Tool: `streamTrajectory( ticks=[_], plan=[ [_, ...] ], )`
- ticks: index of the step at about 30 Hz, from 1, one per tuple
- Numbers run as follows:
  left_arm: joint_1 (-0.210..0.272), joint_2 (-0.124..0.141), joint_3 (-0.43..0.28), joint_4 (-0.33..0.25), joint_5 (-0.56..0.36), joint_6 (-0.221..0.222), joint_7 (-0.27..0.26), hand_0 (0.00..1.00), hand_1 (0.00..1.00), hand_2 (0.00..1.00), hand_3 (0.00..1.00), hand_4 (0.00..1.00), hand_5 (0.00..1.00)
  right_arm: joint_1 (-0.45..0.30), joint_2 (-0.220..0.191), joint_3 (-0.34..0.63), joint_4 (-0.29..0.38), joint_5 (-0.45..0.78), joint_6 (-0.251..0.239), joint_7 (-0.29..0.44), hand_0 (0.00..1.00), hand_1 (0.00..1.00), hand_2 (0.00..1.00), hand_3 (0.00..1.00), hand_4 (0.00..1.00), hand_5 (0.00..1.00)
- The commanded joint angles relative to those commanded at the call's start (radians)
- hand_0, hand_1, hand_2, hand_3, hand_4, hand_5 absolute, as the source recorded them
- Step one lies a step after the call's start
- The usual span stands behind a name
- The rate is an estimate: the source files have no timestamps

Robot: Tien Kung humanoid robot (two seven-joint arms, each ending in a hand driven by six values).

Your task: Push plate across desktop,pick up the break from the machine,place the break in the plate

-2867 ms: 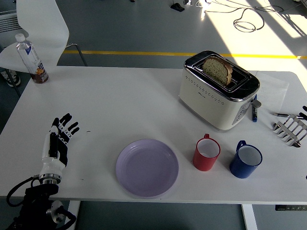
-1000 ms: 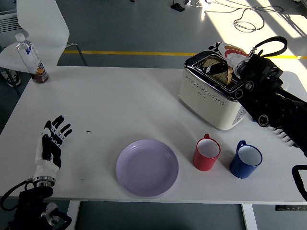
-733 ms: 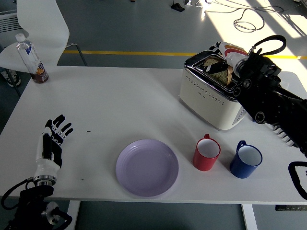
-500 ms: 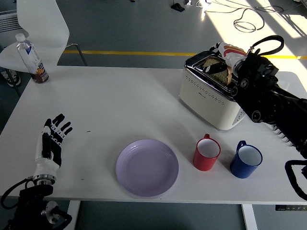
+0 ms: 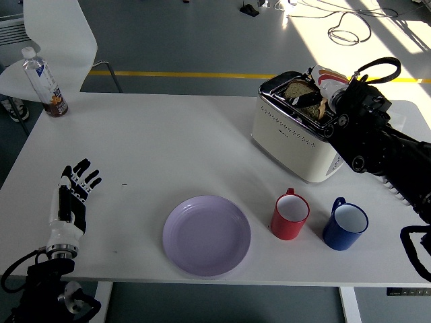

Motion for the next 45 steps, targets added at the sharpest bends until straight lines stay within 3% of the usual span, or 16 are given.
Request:
streamTrajectory(
  ticks=[1,6,7,12,13,18,19,24,25,27,36,38,45],
  plan=[
    [0.0,0.0,0.0,0.0,0.0,0.0,0.0,0.727,0.771,0.856,0.748,0.543,0.998,0.0,0.0,-0.002,-0.002,0.003,-0.001,0.001,0.454,0.523,0.545,0.667,0.733,0.333],
    [-0.001,0.0,-0.001,0.0,0.0,0.002,-0.002,0.727,0.771,0.856,0.748,0.543,0.998,-0.001,0.0,-0.019,-0.011,0.017,-0.002,0.017,0.454,0.523,0.545,0.667,0.733,0.333],
    [-0.001,0.0,-0.001,0.0,0.0,0.003,-0.003,0.726,0.771,0.855,0.747,0.543,0.998,-0.001,0.0,-0.02,-0.012,0.017,0.0,0.019,0.373,0.448,0.487,0.58,0.593,0.218],
    [0.0,0.0,-0.003,0.003,-0.003,0.004,-0.006,0.726,0.771,0.855,0.747,0.543,0.998,-0.002,0.0,-0.021,-0.014,0.001,-0.01,0.031,0.373,0.448,0.487,0.58,0.593,0.218],
    [0.0,0.0,-0.002,0.003,-0.003,0.004,-0.006,0.725,0.77,0.855,0.747,0.544,0.998,-0.001,0.0,-0.024,-0.015,0.001,-0.013,0.031,0.321,0.403,0.479,0.548,0.508,0.154],
    [0.0,0.0,-0.003,0.001,-0.006,0.009,-0.01,0.725,0.77,0.855,0.747,0.544,0.998,-0.004,0.0,-0.021,-0.017,-0.022,-0.029,0.039,0.321,0.403,0.479,0.548,0.508,0.154],
    [0.0,0.0,-0.004,-0.001,-0.006,0.009,-0.011,0.723,0.765,0.854,0.749,0.543,0.998,-0.005,0.0,-0.018,-0.016,-0.034,-0.033,0.042,0.359,0.392,0.454,0.51,0.246,0.018],
    [0.002,0.0,-0.005,-0.002,-0.007,0.014,-0.014,0.723,0.765,0.854,0.749,0.543,0.998,-0.01,0.0,-0.007,-0.004,-0.061,-0.043,0.046,0.359,0.392,0.454,0.51,0.246,0.018],
    [0.003,0.0,-0.004,-0.002,-0.008,0.016,-0.015,0.722,0.763,0.85,0.754,0.544,0.998,-0.012,0.0,-0.005,0.0,-0.063,-0.045,0.046,0.335,0.354,0.42,0.477,0.138,0.003],
    [0.004,0.0,-0.003,-0.002,-0.009,0.02,-0.014,0.722,0.763,0.85,0.754,0.544,0.998,-0.018,0.0,0.005,0.016,-0.067,-0.048,0.043,0.335,0.354,0.42,0.477,0.138,0.003],
    [0.01,0.0,-0.004,-0.003,-0.008,0.022,-0.013,0.721,0.762,0.85,0.755,0.542,0.998,-0.043,-0.076,0.113,0.169,-0.171,-0.041,0.011,0.317,0.339,0.405,0.463,0.106,0.038],
    [0.015,0.0,-0.006,0.0,-0.01,0.023,-0.014,0.722,0.76,0.849,0.754,0.543,0.998,-0.05,-0.123,0.175,0.246,-0.234,-0.033,-0.004,0.31,0.335,0.401,0.459,0.095,0.051],
    [0.017,0.0,-0.005,0.001,-0.009,0.024,-0.013,0.721,0.76,0.849,0.755,0.542,0.998,-0.082,-0.206,0.269,0.471,-0.285,-0.028,-0.028,0.307,0.319,0.393,0.452,0.085,0.053]
  ],
)
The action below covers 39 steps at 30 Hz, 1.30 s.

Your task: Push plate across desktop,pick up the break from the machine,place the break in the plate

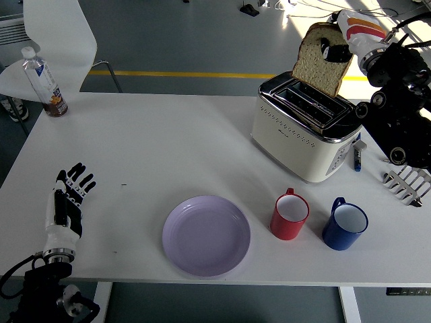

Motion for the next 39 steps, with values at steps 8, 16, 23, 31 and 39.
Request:
streamTrajectory(
  ticks=[8,16,23,31,39],
  plan=[
    [-0.005,0.0,-0.004,0.001,0.001,0.002,-0.001,0.721,0.758,0.847,0.756,0.542,0.998,-0.045,-0.076,-0.023,0.289,0.156,-0.056,-0.106,0.308,0.317,0.393,0.452,0.09,0.049],
    [-0.01,0.0,-0.003,0.001,0.001,0.003,-0.002,0.721,0.758,0.848,0.759,0.538,0.998,-0.101,-0.102,-0.107,0.528,0.451,-0.062,-0.164,0.307,0.316,0.392,0.451,0.103,0.036],
    [-0.01,0.0,-0.009,0.0,-0.001,0.006,-0.005,0.721,0.757,0.848,0.758,0.538,0.998,-0.125,-0.143,-0.274,0.626,0.59,-0.037,-0.195,0.311,0.315,0.393,0.451,0.12,0.022],
    [-0.007,0.0,0.001,0.005,-0.004,0.004,0.0,0.721,0.756,0.849,0.759,0.537,0.998,-0.128,-0.127,-0.489,0.643,0.709,-0.033,-0.187,0.31,0.313,0.395,0.455,0.12,0.023],
    [-0.001,0.0,0.001,0.003,-0.008,0.006,0.001,0.721,0.754,0.85,0.758,0.538,0.998,-0.152,-0.076,-0.633,0.6,0.765,-0.081,-0.135,0.322,0.379,0.455,0.496,0.126,0.032]
  ],
)
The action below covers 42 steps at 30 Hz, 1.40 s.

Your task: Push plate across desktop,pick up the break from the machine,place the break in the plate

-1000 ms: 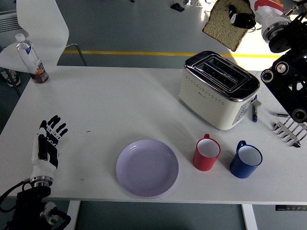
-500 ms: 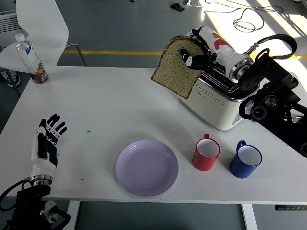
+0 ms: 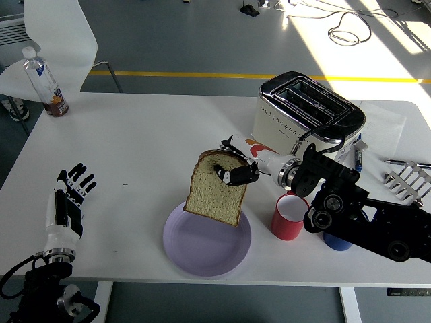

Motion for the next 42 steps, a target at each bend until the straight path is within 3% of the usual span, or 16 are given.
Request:
streamTrajectory(
  ticks=[7,14,17,18,23,24,29,30,35,36,41,42],
  plan=[
    [0.006,0.0,0.004,0.008,-0.001,-0.002,0.003,0.721,0.754,0.852,0.758,0.54,0.998,-0.015,0.02,-0.065,-0.039,0.016,-0.039,0.033,0.361,0.405,0.471,0.498,0.15,0.03],
    [0.008,0.0,0.007,0.004,0.0,-0.002,0.005,0.72,0.753,0.853,0.756,0.54,0.998,-0.022,0.052,-0.126,-0.097,-0.004,-0.121,0.081,0.406,0.453,0.502,0.521,0.18,0.053],
    [0.01,0.0,0.009,0.003,0.0,-0.001,0.005,0.72,0.753,0.853,0.756,0.54,0.998,-0.029,0.062,-0.147,-0.113,-0.002,-0.114,0.097,0.406,0.453,0.502,0.521,0.18,0.053],
    [0.01,0.0,0.009,0.003,0.0,-0.001,0.005,0.72,0.753,0.853,0.756,0.538,0.998,-0.029,0.063,-0.148,-0.113,-0.002,-0.114,0.098,0.403,0.534,0.537,0.577,0.313,0.137],
    [0.016,0.0,0.011,0.003,0.0,0.001,0.004,0.72,0.753,0.853,0.756,0.538,0.998,-0.038,0.076,-0.172,-0.135,-0.002,-0.083,0.108,0.403,0.534,0.537,0.577,0.313,0.137],
    [0.017,0.0,0.012,0.003,0.0,0.002,0.004,0.719,0.752,0.853,0.751,0.535,0.998,-0.038,0.079,-0.172,-0.139,-0.001,-0.079,0.109,0.42,0.553,0.547,0.576,0.398,0.177],
    [0.019,0.0,0.016,0.004,0.0,0.002,0.003,0.719,0.752,0.853,0.751,0.535,0.998,-0.038,0.095,-0.173,-0.158,-0.01,-0.065,0.13,0.42,0.553,0.547,0.576,0.398,0.177],
    [0.019,0.0,0.016,0.004,0.0,0.002,0.003,0.719,0.753,0.853,0.75,0.532,0.998,-0.037,0.098,-0.173,-0.163,-0.016,-0.063,0.137,0.521,0.555,0.573,0.713,0.494,0.198],
    [0.022,0.0,0.019,0.003,0.0,0.002,0.003,0.719,0.753,0.853,0.75,0.532,0.998,-0.045,0.107,-0.169,-0.184,-0.056,-0.024,0.162,0.521,0.555,0.573,0.713,0.494,0.198],
    [0.022,0.0,0.018,0.003,0.0,0.003,0.003,0.718,0.751,0.853,0.749,0.529,0.998,-0.047,0.108,-0.17,-0.187,-0.067,-0.012,0.169,0.714,0.713,0.776,0.875,0.742,0.362],
    [0.022,0.0,0.015,0.003,0.0,0.003,0.003,0.718,0.751,0.853,0.749,0.529,0.998,-0.051,0.112,-0.174,-0.2,-0.108,0.021,0.19,0.714,0.713,0.776,0.875,0.742,0.362],
    [0.021,0.0,0.014,0.003,0.0,0.003,0.003,0.719,0.752,0.852,0.749,0.524,0.998,-0.051,0.114,-0.172,-0.205,-0.12,0.016,0.198,0.815,0.814,0.913,0.958,0.794,0.406]
  ],
)
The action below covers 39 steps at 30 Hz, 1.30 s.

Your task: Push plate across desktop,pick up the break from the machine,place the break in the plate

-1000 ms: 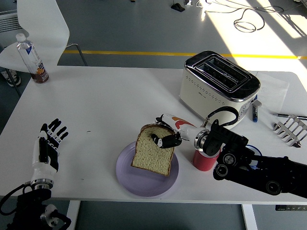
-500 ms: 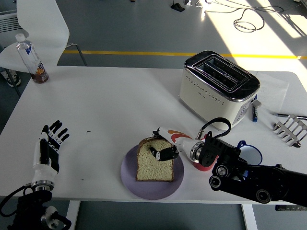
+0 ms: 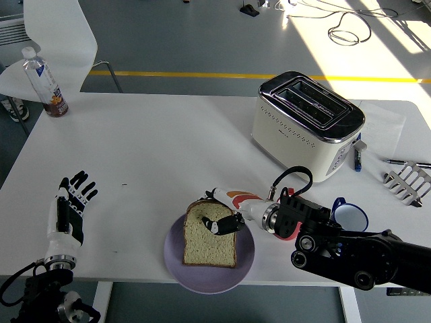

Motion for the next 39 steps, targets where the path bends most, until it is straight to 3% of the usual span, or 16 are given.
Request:
streamTrajectory(
  ticks=[10,17,18,23,24,26,29,30,39],
  plan=[
    [-0.011,0.0,-0.01,-0.001,0.001,0.0,0.0,0.719,0.753,0.852,0.749,0.527,0.998,0.004,0.003,0.033,-0.018,-0.048,-0.06,0.053,0.84,0.836,0.925,0.98,0.802,0.424],
    [-0.012,0.0,-0.012,-0.001,0.003,0.001,-0.001,0.719,0.753,0.852,0.748,0.525,0.998,-0.007,-0.013,0.087,0.017,-0.041,-0.082,0.076,0.855,0.842,0.928,0.972,0.778,0.407],
    [-0.013,0.0,-0.012,-0.001,0.003,0.001,-0.001,0.72,0.752,0.851,0.747,0.525,0.998,-0.009,-0.017,0.093,0.023,-0.04,-0.084,0.08,0.854,0.831,0.926,0.951,0.699,0.342],
    [-0.015,0.0,-0.012,-0.003,0.004,0.001,-0.002,0.72,0.752,0.851,0.747,0.525,0.998,-0.039,-0.067,0.2,0.13,-0.034,-0.093,0.15,0.854,0.831,0.926,0.951,0.699,0.342],
    [-0.016,0.0,-0.013,-0.003,0.004,0.001,-0.002,0.719,0.751,0.851,0.746,0.525,0.998,-0.043,-0.073,0.217,0.149,-0.033,-0.093,0.159,0.821,0.811,0.881,0.882,0.63,0.326],
    [-0.017,0.0,-0.015,-0.004,0.004,0.001,-0.002,0.719,0.751,0.851,0.746,0.525,0.998,-0.067,-0.101,0.276,0.206,-0.002,-0.092,0.204,0.821,0.811,0.881,0.882,0.63,0.326],
    [-0.016,0.0,-0.018,-0.004,0.004,0.002,-0.003,0.719,0.751,0.851,0.746,0.525,0.998,-0.099,-0.128,0.365,0.273,0.06,-0.1,0.262,0.821,0.811,0.881,0.882,0.63,0.326],
    [-0.016,0.0,-0.02,-0.004,0.003,0.002,-0.003,0.719,0.751,0.85,0.746,0.526,0.998,-0.117,-0.141,0.403,0.303,0.094,-0.099,0.29,0.783,0.776,0.795,0.795,0.619,0.348],
    [-0.017,0.0,-0.017,-0.007,0.004,0.001,-0.003,0.719,0.75,0.85,0.745,0.526,0.998,-0.264,-0.179,0.742,0.459,0.389,-0.086,0.403,0.767,0.756,0.77,0.765,0.619,0.372]
  ],
)
